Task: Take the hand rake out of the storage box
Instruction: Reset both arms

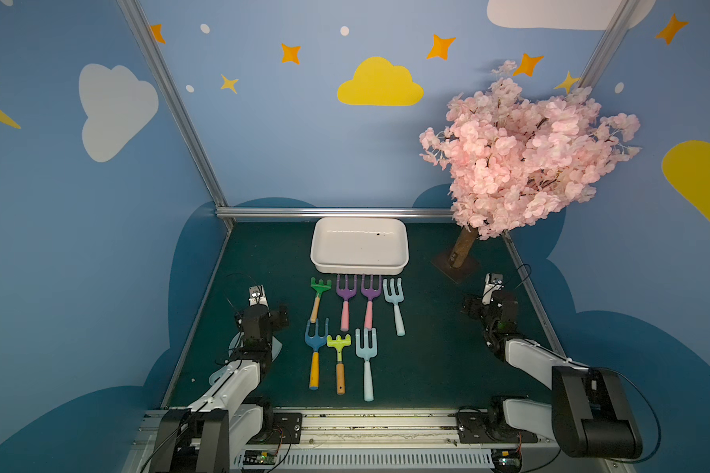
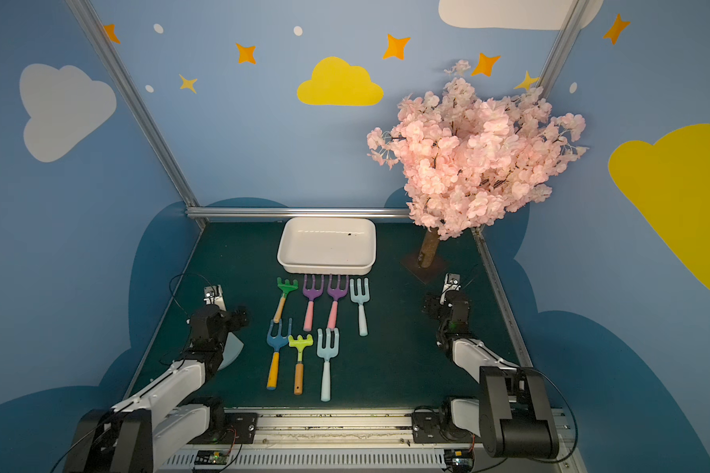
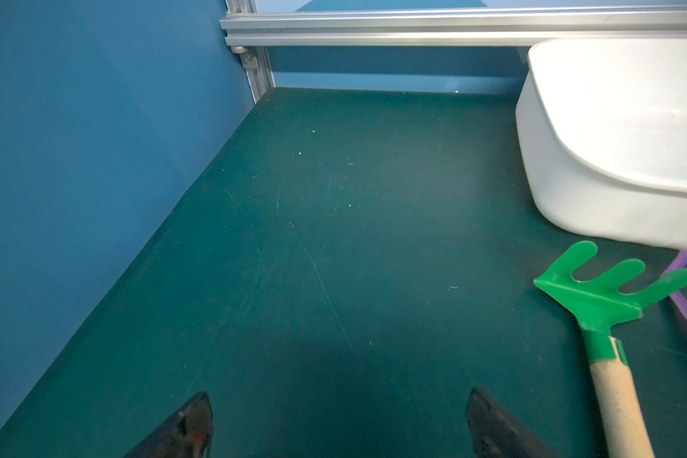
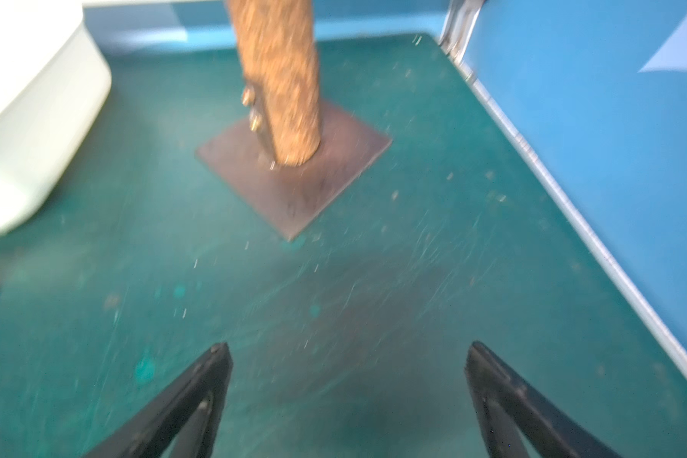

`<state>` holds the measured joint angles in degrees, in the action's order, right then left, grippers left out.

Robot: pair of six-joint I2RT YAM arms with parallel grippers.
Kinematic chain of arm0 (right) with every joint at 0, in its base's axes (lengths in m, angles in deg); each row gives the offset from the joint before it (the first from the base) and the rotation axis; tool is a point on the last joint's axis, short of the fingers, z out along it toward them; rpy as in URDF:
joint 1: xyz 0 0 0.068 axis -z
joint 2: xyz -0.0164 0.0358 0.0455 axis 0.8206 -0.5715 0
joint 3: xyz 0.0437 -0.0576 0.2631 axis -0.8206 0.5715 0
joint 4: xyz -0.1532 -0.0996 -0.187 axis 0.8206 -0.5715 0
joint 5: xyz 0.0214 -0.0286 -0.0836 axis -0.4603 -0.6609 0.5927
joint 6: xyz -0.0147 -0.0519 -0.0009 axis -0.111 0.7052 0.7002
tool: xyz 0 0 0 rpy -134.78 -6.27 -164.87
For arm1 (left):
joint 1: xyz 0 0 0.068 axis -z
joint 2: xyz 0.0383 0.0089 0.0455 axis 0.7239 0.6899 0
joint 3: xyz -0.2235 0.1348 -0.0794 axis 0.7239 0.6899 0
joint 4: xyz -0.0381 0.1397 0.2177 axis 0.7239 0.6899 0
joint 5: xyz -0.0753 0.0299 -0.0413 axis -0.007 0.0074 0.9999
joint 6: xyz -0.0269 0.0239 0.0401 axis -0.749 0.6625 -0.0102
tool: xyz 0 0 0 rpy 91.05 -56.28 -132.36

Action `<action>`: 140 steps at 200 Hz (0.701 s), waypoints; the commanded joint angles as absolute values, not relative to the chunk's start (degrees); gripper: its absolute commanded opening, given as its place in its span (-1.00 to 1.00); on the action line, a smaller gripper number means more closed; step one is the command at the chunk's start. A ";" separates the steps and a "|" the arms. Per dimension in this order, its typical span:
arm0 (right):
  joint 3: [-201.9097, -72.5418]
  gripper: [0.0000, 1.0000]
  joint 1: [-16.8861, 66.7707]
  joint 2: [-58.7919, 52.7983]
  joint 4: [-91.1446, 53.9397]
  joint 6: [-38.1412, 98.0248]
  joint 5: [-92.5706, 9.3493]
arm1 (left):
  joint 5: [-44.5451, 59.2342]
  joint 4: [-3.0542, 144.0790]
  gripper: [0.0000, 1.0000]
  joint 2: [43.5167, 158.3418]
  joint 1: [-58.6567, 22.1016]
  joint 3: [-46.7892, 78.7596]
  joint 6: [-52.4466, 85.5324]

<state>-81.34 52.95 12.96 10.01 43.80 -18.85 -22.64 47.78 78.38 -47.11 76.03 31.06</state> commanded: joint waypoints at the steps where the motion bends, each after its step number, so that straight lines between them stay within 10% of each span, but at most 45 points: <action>1: -81.56 0.91 53.74 12.05 15.34 44.60 -21.30 | -17.31 38.71 1.00 80.33 -48.56 76.05 34.08; 84: -79.27 0.91 56.38 -5.92 43.25 47.98 -41.26 | -5.37 19.60 1.00 93.63 -48.58 76.66 32.13; 110: -84.31 0.92 56.24 1.59 20.94 46.39 -34.97 | -5.49 -5.23 1.00 112.40 -47.27 77.71 34.21; 140: -81.94 0.91 54.39 -2.86 32.43 47.40 -31.12 | -13.15 18.43 1.00 106.82 -45.83 69.53 33.23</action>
